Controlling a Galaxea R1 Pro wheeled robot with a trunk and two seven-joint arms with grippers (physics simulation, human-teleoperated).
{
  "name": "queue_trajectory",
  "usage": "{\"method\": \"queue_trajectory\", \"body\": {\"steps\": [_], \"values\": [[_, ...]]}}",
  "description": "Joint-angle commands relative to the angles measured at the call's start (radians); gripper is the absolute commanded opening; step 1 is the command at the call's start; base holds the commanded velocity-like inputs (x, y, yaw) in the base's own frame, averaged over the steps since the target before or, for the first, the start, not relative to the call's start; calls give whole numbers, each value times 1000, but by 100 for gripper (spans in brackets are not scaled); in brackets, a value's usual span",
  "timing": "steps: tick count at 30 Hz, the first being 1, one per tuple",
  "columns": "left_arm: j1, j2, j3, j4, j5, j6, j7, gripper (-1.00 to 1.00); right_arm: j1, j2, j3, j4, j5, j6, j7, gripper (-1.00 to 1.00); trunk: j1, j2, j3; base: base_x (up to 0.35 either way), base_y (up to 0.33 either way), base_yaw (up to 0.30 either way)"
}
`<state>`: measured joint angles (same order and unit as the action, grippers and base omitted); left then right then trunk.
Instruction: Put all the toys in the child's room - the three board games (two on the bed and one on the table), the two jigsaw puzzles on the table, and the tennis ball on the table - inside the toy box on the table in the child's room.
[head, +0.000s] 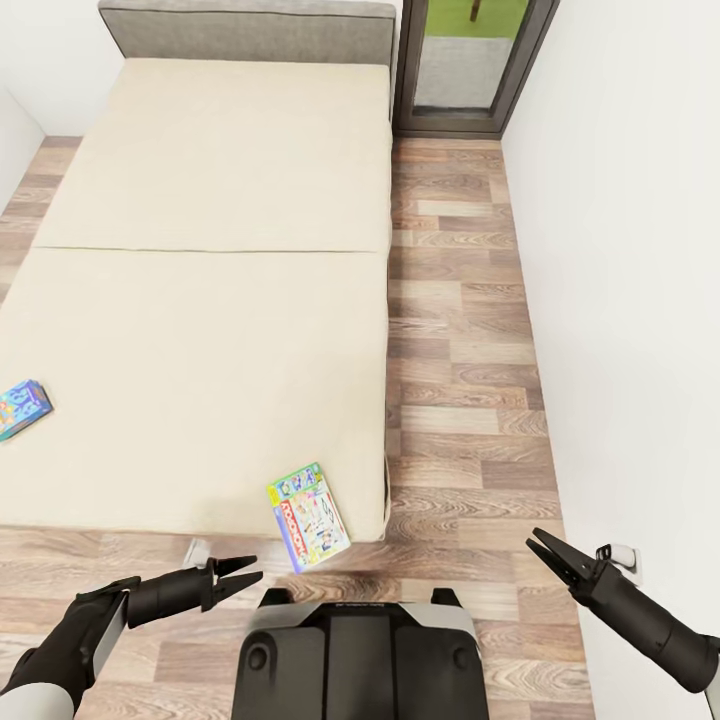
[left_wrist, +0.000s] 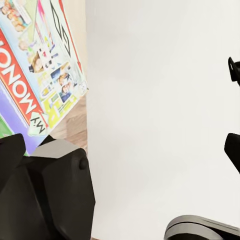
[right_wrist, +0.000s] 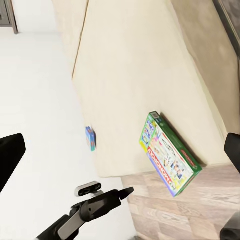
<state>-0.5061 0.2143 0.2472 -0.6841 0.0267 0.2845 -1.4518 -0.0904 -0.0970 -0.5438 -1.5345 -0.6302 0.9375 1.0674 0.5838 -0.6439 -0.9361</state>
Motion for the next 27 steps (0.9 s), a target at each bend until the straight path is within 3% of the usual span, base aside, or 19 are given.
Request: {"method": "queue_trajectory", "body": {"steps": [1,27], "values": [[0,0,1,0,1,11,-4,100,0,0,-1,0,0,4,3,100,4,-8,-4,0,0,0],[0,4,3,1,1,21,-9,100,0,0,-1,7,0,4,4,100,104,-190,-85,0,0,0]]}}
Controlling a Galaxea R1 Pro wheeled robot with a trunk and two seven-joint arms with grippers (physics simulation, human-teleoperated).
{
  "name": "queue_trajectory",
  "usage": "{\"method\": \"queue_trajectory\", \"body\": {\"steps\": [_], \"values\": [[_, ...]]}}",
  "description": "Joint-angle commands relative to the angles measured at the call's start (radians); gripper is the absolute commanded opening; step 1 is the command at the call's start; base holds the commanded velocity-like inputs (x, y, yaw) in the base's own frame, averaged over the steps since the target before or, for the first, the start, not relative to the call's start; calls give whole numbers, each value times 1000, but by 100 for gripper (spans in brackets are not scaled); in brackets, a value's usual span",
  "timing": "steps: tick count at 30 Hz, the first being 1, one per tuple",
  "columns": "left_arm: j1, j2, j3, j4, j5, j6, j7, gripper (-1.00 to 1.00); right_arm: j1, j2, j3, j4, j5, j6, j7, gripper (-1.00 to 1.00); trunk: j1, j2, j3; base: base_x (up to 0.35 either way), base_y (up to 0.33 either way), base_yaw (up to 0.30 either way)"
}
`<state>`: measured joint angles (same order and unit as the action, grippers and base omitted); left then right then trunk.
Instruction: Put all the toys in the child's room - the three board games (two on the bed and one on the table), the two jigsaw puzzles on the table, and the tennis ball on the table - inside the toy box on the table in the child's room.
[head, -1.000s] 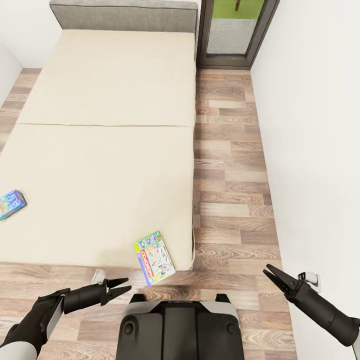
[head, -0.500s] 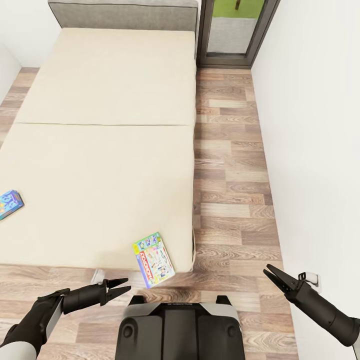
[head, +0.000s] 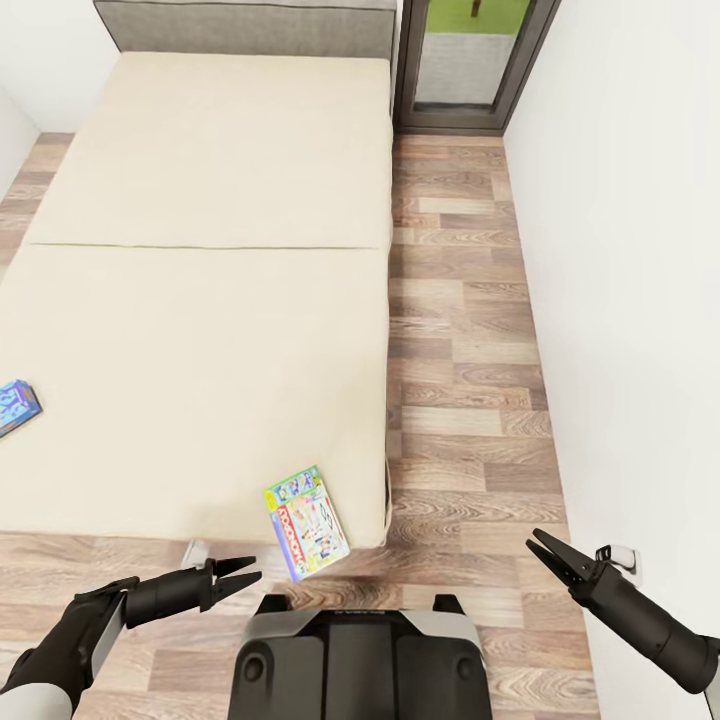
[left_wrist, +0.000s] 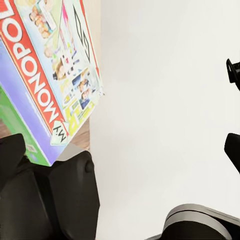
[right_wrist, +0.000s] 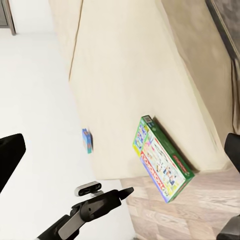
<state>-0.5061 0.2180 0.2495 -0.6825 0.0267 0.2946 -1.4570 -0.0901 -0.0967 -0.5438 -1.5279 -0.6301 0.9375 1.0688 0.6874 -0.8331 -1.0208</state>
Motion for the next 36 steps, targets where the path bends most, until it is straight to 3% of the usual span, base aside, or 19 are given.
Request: {"method": "queue_trajectory", "body": {"steps": [1,11,16,18,26,36], "values": [[0,1,1,0,1,11,-4,100,0,0,-1,0,0,4,2,100,4,-8,-4,0,0,0],[0,4,3,0,2,15,-7,100,0,-1,-1,7,1,3,0,100,42,-78,-35,0,0,0],[0,11,25,1,2,18,-6,100,0,-1,-1,8,1,3,-1,100,62,-113,-51,0,0,0],[-2,4,25,-6,1,29,-10,100,3,10,-5,9,3,-8,-1,100,61,-113,-51,0,0,0],[-2,3,25,-6,1,35,-10,100,3,11,-6,9,3,-11,-1,100,61,-113,-51,0,0,0],[-2,7,19,-6,1,41,-10,100,3,-5,-5,11,1,-11,-3,100,61,-113,-51,-79,0,0]]}}
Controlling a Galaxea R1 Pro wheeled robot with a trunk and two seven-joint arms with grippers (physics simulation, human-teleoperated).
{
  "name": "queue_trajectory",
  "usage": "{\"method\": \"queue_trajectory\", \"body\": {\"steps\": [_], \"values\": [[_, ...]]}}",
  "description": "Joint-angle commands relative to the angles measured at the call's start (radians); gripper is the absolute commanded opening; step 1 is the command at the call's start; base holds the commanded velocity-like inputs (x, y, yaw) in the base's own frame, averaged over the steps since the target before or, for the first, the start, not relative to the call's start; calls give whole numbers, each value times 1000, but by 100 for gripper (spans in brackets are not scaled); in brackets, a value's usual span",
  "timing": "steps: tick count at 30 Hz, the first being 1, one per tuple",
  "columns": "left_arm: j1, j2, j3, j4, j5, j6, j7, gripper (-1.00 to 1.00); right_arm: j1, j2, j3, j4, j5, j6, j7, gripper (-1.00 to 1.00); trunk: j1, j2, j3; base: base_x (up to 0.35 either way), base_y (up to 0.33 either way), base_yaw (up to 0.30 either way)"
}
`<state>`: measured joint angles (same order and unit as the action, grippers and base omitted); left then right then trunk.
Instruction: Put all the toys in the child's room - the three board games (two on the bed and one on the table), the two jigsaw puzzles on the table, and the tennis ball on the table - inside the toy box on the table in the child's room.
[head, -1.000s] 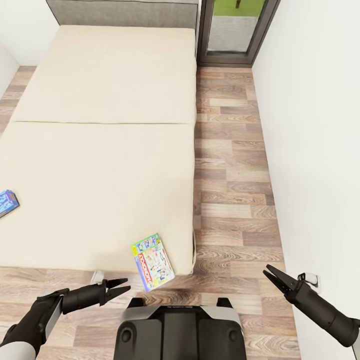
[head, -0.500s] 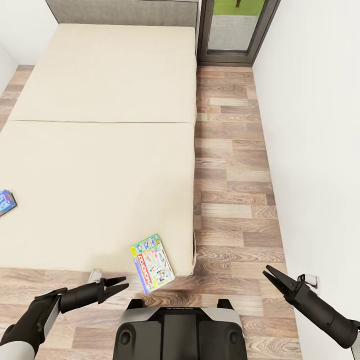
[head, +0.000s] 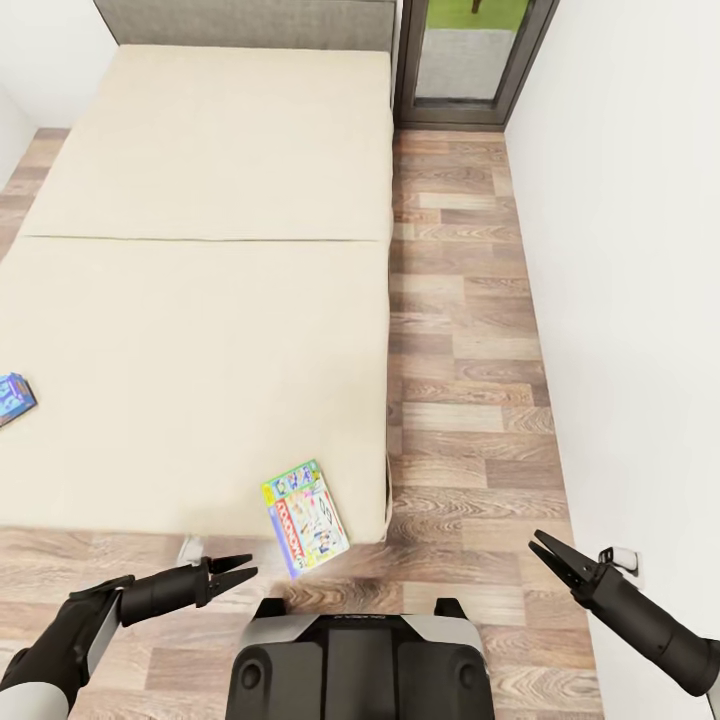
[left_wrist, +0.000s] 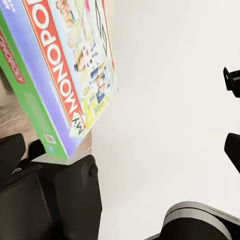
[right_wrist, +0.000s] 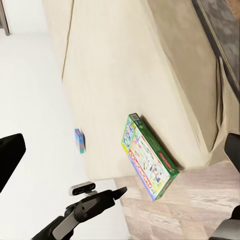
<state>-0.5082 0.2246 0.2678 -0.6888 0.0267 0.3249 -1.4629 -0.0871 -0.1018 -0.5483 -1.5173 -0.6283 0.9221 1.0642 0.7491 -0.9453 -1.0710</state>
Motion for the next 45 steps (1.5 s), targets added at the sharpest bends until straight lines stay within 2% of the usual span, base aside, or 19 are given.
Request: {"method": "queue_trajectory", "body": {"steps": [1,40,45], "values": [[0,0,0,0,1,11,-4,100,0,0,-1,0,0,4,2,100,0,-1,0,-149,0,0],[0,0,-2,0,1,13,-1,100,0,-3,0,-1,-1,4,2,100,0,-1,0,-29,0,0],[0,-1,-2,0,1,13,0,100,0,-3,-1,0,-1,4,2,100,19,-36,-16,0,0,0]]}}
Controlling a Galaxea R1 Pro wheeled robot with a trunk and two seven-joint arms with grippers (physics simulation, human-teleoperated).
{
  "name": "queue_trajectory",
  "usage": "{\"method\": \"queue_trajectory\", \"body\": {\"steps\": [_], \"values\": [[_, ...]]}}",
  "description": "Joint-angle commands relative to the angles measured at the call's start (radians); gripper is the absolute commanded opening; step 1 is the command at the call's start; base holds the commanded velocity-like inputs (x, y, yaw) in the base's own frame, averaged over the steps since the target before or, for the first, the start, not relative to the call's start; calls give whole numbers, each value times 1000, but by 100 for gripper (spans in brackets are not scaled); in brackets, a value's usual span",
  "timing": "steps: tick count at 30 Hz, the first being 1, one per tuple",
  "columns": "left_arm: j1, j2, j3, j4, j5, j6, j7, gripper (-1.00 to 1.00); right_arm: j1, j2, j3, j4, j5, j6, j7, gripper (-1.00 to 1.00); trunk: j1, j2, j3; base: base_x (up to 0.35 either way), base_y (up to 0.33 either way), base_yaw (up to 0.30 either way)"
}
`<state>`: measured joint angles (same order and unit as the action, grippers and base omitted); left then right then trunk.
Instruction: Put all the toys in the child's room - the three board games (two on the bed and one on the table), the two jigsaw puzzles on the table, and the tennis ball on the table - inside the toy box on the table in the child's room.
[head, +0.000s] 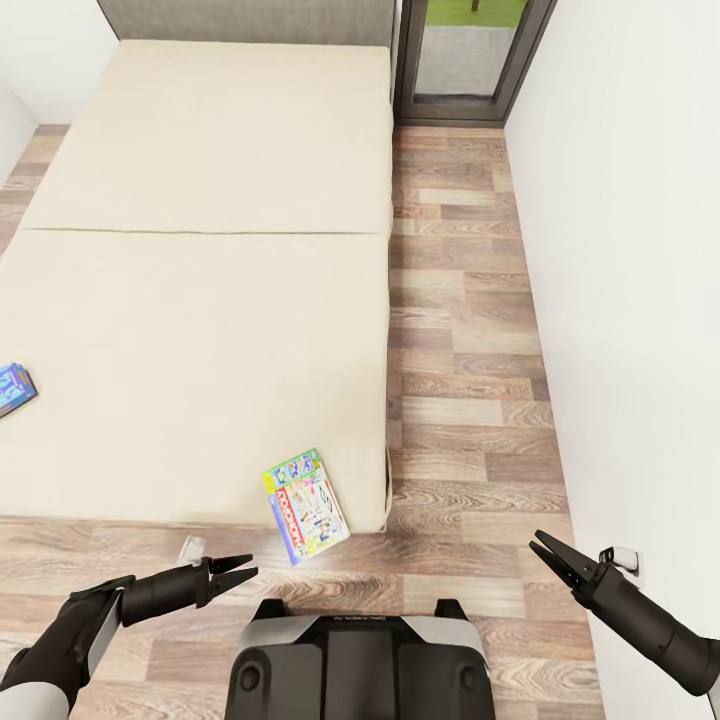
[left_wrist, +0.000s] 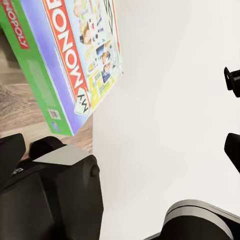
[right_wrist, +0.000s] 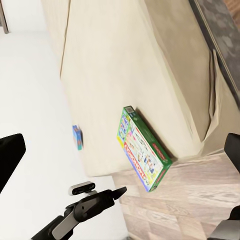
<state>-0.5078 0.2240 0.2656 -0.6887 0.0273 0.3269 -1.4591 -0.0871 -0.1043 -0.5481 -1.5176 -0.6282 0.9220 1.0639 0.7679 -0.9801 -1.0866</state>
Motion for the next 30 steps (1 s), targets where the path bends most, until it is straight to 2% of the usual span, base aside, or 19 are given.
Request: {"method": "queue_trajectory", "body": {"steps": [1,30], "values": [[0,0,1,0,1,11,-3,100,0,0,0,0,-1,5,2,100,4,-8,-4,0,0,0],[-1,-1,3,2,2,9,11,100,0,0,-1,-1,-1,5,4,100,115,-211,-95,0,0,0]]}}
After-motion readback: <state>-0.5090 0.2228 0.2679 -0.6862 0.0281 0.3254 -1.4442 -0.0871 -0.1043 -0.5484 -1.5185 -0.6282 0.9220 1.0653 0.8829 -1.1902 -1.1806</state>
